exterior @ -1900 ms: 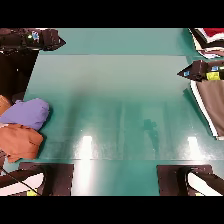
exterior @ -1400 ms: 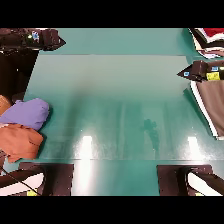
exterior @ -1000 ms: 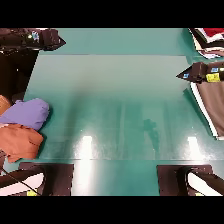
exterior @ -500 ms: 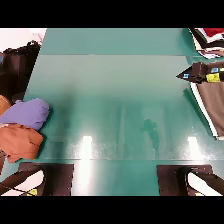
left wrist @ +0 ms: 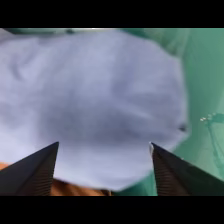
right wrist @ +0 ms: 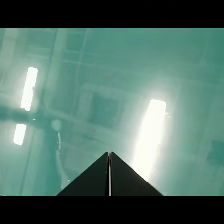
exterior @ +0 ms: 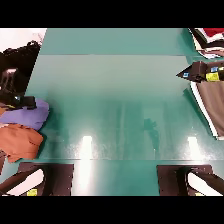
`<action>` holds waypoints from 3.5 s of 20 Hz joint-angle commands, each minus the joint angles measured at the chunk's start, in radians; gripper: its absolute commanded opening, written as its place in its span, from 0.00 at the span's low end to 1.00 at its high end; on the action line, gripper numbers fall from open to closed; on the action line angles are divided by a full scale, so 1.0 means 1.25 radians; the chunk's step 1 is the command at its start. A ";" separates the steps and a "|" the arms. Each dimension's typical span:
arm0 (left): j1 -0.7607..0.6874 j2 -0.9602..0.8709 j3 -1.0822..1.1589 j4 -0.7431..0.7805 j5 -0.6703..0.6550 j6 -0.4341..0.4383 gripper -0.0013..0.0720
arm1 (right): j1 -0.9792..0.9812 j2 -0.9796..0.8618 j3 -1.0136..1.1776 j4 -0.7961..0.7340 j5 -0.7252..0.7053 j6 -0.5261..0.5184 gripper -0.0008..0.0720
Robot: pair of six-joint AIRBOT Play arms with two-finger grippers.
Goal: Fold the shirts.
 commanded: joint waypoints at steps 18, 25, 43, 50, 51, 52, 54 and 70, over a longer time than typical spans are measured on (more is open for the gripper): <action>-0.179 0.239 0.560 -0.220 -0.052 -0.019 0.05 | 0.002 -0.046 0.261 0.007 -0.014 0.001 0.03; -0.538 0.079 0.565 -0.219 -0.058 -0.019 0.05 | 0.002 -0.042 0.315 0.008 -0.007 0.001 0.03; -0.338 -0.250 0.334 -0.312 -0.016 0.032 0.64 | 0.002 -0.041 0.314 0.007 0.008 0.001 0.03; -0.317 -0.336 0.175 -0.351 0.070 0.086 0.64 | 0.002 -0.041 0.313 0.006 0.009 0.001 0.03; -0.317 -0.339 0.175 -0.364 0.086 0.086 0.64 | 0.002 -0.041 0.313 0.006 0.009 0.001 0.03; -0.317 -0.342 0.175 -0.384 0.099 0.086 0.64 | 0.002 -0.041 0.313 0.003 0.009 0.001 0.03; -0.318 -0.342 0.171 -0.440 0.104 0.100 0.64 | 0.002 -0.041 0.313 -0.001 0.015 0.001 0.03; -0.317 -0.316 0.280 -0.406 0.053 0.131 0.05 | 0.043 -0.150 0.289 -0.214 0.288 0.102 0.03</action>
